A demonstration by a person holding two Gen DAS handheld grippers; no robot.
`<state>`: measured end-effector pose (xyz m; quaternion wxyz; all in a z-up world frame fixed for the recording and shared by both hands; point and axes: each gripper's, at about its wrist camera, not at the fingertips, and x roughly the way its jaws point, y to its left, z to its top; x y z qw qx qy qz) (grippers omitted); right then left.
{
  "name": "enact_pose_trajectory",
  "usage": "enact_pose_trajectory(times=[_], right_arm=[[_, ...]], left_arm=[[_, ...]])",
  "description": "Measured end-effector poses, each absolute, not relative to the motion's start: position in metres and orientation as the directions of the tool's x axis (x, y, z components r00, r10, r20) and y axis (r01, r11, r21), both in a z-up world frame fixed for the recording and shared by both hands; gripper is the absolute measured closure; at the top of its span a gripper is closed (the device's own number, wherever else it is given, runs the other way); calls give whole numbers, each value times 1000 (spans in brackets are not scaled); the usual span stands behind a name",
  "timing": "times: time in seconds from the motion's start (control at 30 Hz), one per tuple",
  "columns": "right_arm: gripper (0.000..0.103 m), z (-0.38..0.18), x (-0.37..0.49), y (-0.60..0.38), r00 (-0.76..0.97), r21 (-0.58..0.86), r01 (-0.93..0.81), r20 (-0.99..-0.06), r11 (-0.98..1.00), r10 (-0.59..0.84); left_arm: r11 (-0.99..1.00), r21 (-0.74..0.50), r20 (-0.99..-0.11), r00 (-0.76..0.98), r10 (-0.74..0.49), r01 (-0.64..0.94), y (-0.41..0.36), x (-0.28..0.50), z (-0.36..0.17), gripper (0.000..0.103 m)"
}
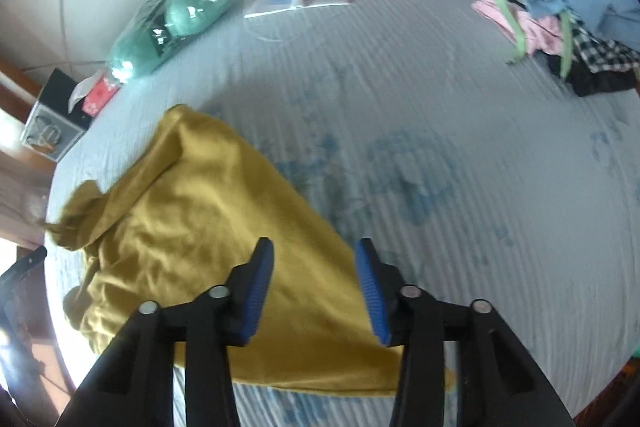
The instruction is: Fold clothes
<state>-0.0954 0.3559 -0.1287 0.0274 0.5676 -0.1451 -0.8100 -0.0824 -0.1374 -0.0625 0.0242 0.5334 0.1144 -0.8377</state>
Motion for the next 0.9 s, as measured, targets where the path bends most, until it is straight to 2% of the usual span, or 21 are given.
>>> enact_pose_trajectory(times=[0.17, 0.27, 0.43, 0.57, 0.63, 0.7, 0.73, 0.77, 0.87, 0.9], right_arm=[[41, -127, -114, 328, -364, 273, -68, -902, -960, -231], [29, -128, -127, 316, -359, 275, -51, -902, -960, -239], [28, -138, -148, 304, -336, 292, -25, -903, -956, -267], [28, -142, -171, 288, -322, 299, 25, -901, -954, -291], [32, -144, -184, 279, -314, 298, 50, -901, -953, -298], [42, -148, -200, 269, -305, 290, 66, -905, -955, -296], [42, -151, -208, 264, -300, 284, 72, -908, -956, -292], [42, -154, -216, 259, -298, 272, 81, -911, -959, -284], [29, -174, -238, 237, -270, 228, 121, -929, -966, -253], [31, -183, -243, 230, -250, 219, 138, -936, -966, -248]], left_arm=[[-957, -251, -901, -397, 175, 148, -130, -115, -68, 53], [-972, -209, -908, -389, 153, 106, -109, -133, -74, 53], [-985, -161, -925, -359, 127, 66, -82, -183, -92, 53], [-993, -114, -970, -222, 103, 38, -72, -210, -133, 54], [-997, -59, -979, -197, 49, 43, -76, -204, -143, 80], [-997, -26, -979, -203, 12, 68, -86, -192, -145, 86], [-995, -36, -975, -221, 14, 96, -96, -183, -141, 87], [-992, -38, -972, -237, 9, 118, -103, -175, -136, 88], [-984, -32, -960, -279, -19, 177, -121, -151, -122, 89], [-980, -31, -956, -292, -28, 196, -127, -143, -117, 93]])
